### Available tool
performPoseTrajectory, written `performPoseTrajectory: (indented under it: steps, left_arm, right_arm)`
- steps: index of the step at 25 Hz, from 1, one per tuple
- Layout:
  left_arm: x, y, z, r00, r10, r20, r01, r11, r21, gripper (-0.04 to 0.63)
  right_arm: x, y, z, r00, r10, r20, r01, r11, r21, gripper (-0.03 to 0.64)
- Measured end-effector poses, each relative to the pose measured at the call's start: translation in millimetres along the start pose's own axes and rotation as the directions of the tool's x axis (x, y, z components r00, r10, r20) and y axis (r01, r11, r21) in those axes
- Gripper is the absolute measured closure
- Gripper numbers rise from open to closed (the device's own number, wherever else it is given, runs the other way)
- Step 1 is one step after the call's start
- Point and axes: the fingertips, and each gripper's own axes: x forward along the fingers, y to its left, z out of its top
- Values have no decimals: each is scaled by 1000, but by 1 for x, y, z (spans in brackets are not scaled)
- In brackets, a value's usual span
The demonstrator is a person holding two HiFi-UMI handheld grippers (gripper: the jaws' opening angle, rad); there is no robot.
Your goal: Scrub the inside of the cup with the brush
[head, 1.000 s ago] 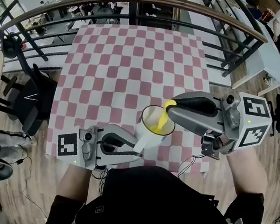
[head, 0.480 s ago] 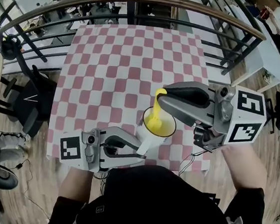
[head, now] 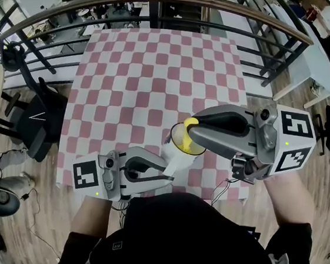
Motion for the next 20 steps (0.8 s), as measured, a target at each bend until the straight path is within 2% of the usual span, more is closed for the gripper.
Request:
performPoseTrajectory:
  steps: [7, 11, 16, 20]
  left_arm:
    - [-3, -4, 7, 1000, 17, 4, -17, 1000, 22, 555]
    - [-5, -6, 9, 1000, 31, 8, -31, 999, 30, 555]
    - [-5, -5, 5, 999, 48, 2, -48, 998, 26, 555]
    - [-2, 1, -8, 996, 86, -40, -85, 996, 28, 555]
  right_arm:
    - [-26, -24, -16, 994, -109, -21, 110, 994, 23, 574]
    - [-32, -32, -12, 986, -164, -18, 164, 986, -7, 574]
    - [-21, -31, -6, 987, -158, 7, 158, 987, -33, 574]
    - [-14, -28, 4, 989, -138, 59, 140, 989, -46, 574]
